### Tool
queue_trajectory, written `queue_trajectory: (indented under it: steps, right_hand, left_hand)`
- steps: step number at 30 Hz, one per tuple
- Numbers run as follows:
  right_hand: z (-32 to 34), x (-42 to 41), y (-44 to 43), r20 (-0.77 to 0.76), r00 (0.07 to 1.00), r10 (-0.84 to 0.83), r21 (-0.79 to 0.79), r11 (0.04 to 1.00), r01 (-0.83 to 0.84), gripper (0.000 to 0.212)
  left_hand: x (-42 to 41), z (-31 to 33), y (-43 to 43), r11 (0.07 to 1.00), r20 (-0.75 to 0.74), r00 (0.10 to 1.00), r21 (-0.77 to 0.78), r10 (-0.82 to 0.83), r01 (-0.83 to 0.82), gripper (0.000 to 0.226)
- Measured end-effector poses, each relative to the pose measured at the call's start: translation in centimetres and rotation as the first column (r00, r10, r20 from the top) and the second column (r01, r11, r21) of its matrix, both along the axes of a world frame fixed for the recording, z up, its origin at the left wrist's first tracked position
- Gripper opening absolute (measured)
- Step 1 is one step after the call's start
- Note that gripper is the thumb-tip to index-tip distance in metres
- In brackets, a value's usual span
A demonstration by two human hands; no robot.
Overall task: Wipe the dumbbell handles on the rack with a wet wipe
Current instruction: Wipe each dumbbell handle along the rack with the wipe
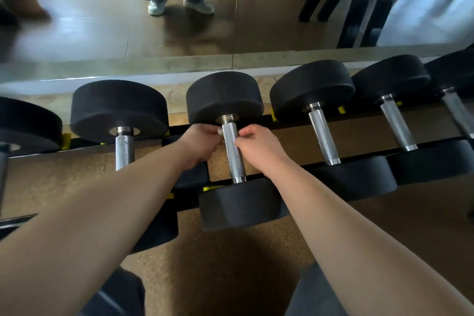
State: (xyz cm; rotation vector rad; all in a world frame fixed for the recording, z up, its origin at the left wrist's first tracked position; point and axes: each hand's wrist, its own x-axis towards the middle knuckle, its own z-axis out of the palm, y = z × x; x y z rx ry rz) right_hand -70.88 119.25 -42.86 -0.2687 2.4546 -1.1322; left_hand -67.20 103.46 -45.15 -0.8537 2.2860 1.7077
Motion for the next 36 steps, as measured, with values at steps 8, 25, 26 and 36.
queue_trajectory:
  steps: [8,25,26,36]
  right_hand:
    - [-0.1,-0.1,-0.2,0.100,0.993,-0.061,-0.050,0.997,0.066,0.038]
    - [-0.2,-0.3,0.0,0.247,0.949,-0.197,-0.101,0.969,0.227,0.021]
    - [-0.2,-0.3,0.0,0.252,0.946,-0.203,-0.109,0.966,0.236,0.018]
    - [-0.1,-0.3,0.3,0.234,0.949,-0.209,-0.131,0.961,0.244,0.015]
  left_hand:
    - [2.0,-0.8,-0.6,0.770,0.286,0.745,-0.039,-0.602,0.637,0.017]
    - [1.6,-2.1,-0.2,0.776,0.299,0.749,-0.040,-0.591,0.629,0.018]
    - [1.5,-2.1,0.0,0.800,0.275,0.775,-0.030,-0.569,0.599,0.018]
    - [1.5,-0.2,-1.0,0.869,0.138,0.875,-0.121,-0.464,0.480,0.009]
